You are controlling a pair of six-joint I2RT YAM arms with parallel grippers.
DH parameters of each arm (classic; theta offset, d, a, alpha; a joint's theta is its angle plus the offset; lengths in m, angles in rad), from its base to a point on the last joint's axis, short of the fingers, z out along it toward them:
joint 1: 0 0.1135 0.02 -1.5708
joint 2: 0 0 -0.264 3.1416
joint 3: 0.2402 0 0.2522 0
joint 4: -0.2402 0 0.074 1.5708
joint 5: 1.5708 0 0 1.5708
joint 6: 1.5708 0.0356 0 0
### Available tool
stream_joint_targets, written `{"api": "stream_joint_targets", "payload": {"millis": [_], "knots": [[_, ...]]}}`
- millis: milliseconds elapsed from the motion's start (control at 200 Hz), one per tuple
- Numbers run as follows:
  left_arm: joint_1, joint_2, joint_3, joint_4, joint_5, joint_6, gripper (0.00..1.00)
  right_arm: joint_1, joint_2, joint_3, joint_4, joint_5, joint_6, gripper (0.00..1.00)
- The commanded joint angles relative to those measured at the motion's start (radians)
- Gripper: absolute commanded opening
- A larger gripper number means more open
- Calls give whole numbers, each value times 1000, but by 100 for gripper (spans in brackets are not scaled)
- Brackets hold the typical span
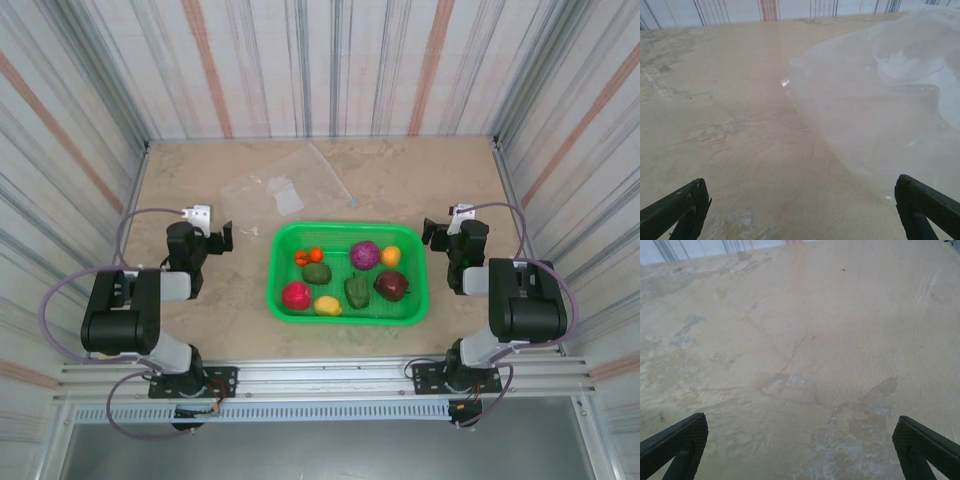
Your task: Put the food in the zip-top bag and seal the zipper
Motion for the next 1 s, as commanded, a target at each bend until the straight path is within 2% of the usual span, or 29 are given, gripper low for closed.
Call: {"api": "stream_joint_targets", "payload": {"millis": [0,796,917,957,992], "knots": [[-6,-1,13,-13,5,14,99,-1,-5,6,-5,8,8,99],[-29,-1,12,-9,-39,24,99,-4,-4,7,-5,2,10,99],[-36,-6,0,7,-64,24,99,0,-6,3,-3,3,8,99],[-46,-14,1,14,-108,18,98,1,-12,8,-3,-6,1,99],[-57,-42,6,1,-154,23,99,3,-36,35,-71,-14,-6,99]]}}
